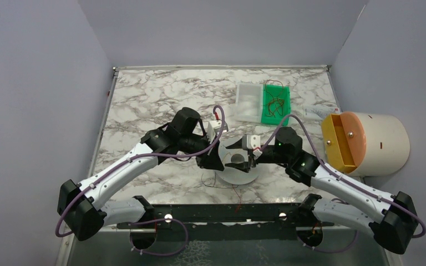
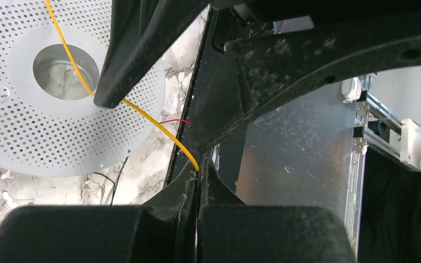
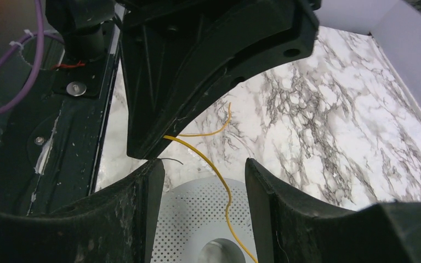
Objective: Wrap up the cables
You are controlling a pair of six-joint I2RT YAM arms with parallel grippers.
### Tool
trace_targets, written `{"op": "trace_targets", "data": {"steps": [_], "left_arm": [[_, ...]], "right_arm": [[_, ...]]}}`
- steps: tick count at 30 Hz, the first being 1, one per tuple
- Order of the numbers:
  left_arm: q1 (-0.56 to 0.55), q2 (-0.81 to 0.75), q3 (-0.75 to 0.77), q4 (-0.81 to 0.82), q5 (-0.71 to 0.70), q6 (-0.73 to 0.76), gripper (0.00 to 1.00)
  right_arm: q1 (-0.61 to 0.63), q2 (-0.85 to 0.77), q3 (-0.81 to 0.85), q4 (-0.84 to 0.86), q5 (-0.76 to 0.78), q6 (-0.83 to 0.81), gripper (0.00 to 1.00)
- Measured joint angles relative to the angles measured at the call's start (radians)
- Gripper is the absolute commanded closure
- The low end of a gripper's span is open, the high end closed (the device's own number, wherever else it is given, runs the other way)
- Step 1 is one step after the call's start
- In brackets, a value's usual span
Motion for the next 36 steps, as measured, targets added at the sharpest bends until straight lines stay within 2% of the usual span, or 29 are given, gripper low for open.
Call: {"op": "trace_targets", "data": {"steps": [5, 16, 21, 27, 31, 36], "left_arm": [[-0.002, 0.0, 0.0, -0.001, 0.0, 0.0, 1.0], [-0.012, 0.003, 0.0, -0.002, 0.0, 0.0, 1.0], [-0.015, 0.009, 0.0, -0.001, -0.001, -0.001, 1.0], [-0.016, 0.023, 0.0, 0.032, -0.001, -0.003, 1.0], [-0.018, 0.029, 0.0, 0.069, 0.002, -0.01, 0.85], [-0.019, 0.039, -0.01, 0.079, 0.003, -0.025, 0.6]], "right_arm": [[0.023, 0.037, -0.029, 0.04, 0.029, -0.041, 0.47], [0.051, 0.078, -0.099, 0.267, 0.121, -0.024, 0.73], [0.051, 0.041, -0.122, 0.309, 0.14, -0.009, 0.97], [0.064, -0.062, -0.14, 0.314, 0.155, 0.026, 0.99], [0.064, -0.113, -0.164, 0.312, 0.177, 0.062, 0.99], [0.063, -0.155, -0.165, 0.317, 0.213, 0.102, 0.99]]}}
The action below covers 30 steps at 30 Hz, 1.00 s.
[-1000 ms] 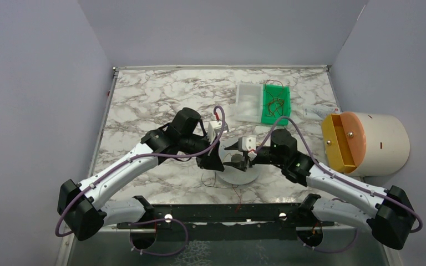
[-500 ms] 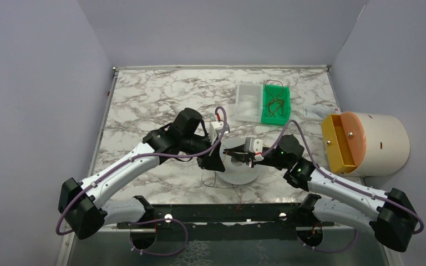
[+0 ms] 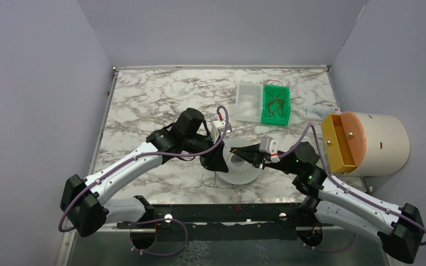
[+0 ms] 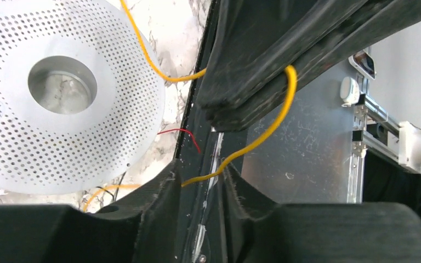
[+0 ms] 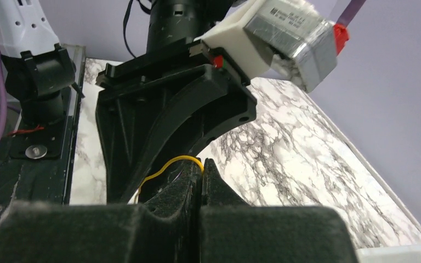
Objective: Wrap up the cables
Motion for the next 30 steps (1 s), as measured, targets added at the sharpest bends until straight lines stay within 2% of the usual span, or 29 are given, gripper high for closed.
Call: {"op": "trace_targets", "data": {"steps": [2, 5, 12, 18, 30], "left_arm": [[-0.001, 0.0, -0.009, 0.003, -0.003, -0.005, 0.48], [-0.003, -0.002, -0.013, 0.007, -0.024, -0.019, 0.35], [-0.003, -0.106, -0.032, 0.033, -0.172, -0.037, 0.2], [-0.003, -0.243, -0.061, 0.081, -0.319, -0.041, 0.14], [-0.003, -0.461, -0.158, 0.151, -0.517, -0.032, 0.13]], "right_arm": [[0.0, -0.011, 0.0, -0.001, 0.013, 0.01, 0.99], [0.0, -0.018, 0.014, -0.017, 0.032, 0.021, 0.99], [0.0, -0.057, 0.052, -0.08, 0.069, 0.046, 0.99], [0.0, -0.087, 0.097, -0.171, 0.09, 0.068, 0.99], [0.0, -0.165, 0.143, -0.29, 0.09, 0.075, 0.99]]}}
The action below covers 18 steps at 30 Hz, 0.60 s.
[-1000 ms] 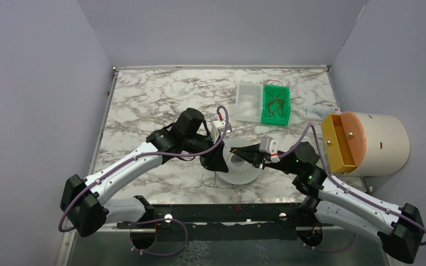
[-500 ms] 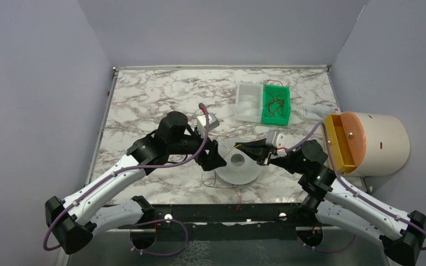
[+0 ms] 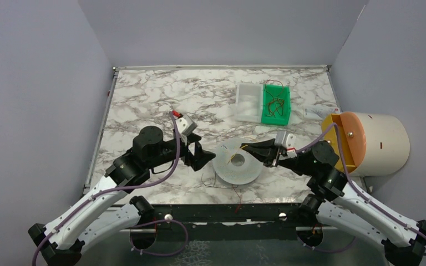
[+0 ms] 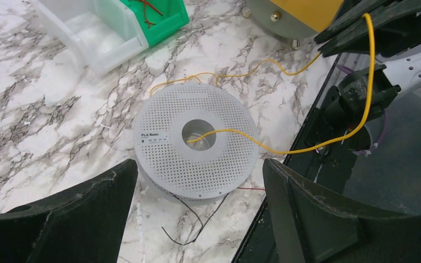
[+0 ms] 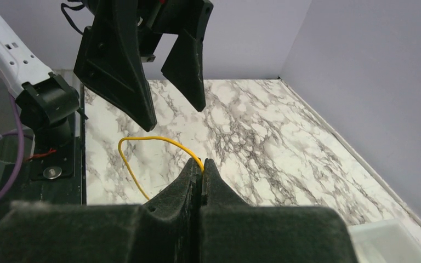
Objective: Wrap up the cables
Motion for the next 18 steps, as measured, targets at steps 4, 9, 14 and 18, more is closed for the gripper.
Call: {"op": "trace_targets", "data": {"steps": [4, 9, 14, 18], "left_arm": [[0.0, -0.055, -0.053, 0.014, -0.011, 0.006, 0.13], [0.0, -0.116, -0.114, 0.053, 0.001, 0.024, 0.1], [0.0, -0.171, -0.171, 0.111, 0.07, 0.044, 0.1], [0.0, -0.191, -0.182, 0.141, 0.13, 0.065, 0.09]], "right_arm": [[0.0, -0.007, 0.031, -0.04, -0.022, 0.004, 0.99], [0.0, -0.005, 0.09, -0.09, -0.107, 0.015, 0.99], [0.0, 0.02, 0.173, -0.157, -0.22, 0.027, 0.99], [0.0, 0.06, 0.238, -0.206, -0.311, 0.038, 0.99]]}}
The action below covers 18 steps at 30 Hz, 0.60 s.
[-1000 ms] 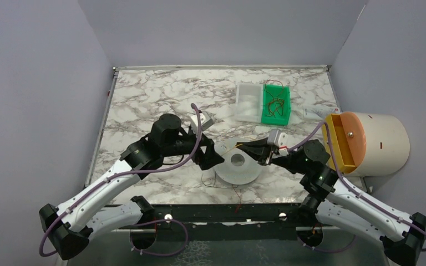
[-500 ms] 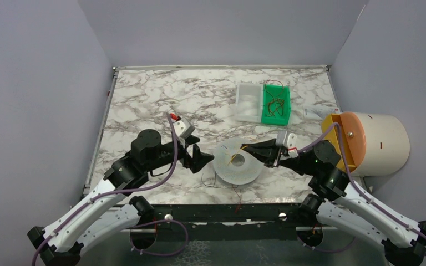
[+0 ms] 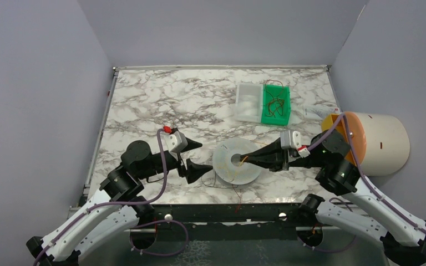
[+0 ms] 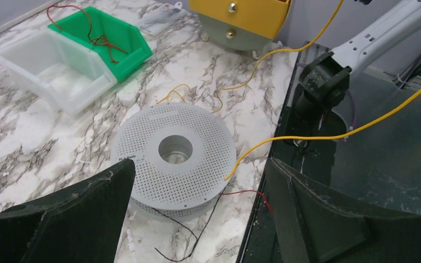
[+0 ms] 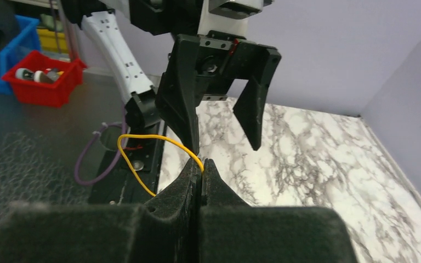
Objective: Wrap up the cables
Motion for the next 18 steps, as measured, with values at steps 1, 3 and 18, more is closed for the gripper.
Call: {"op": "trace_targets", "data": {"steps": [1, 3, 18], "left_arm": [[0.0, -0.003, 0.0, 0.008, 0.013, 0.005, 0.09], [0.0, -0.005, 0.0, 0.02, 0.04, 0.014, 0.09], [0.0, 0.174, 0.013, 0.078, 0.452, 0.039, 0.16]], "right_arm": [[0.0, 0.01, 0.012, -0.011, -0.019, 0.004, 0.99], [0.0, 0.03, 0.032, -0.031, -0.057, 0.017, 0.99], [0.0, 0.181, 0.145, -0.041, -0.237, 0.153, 0.99]]}}
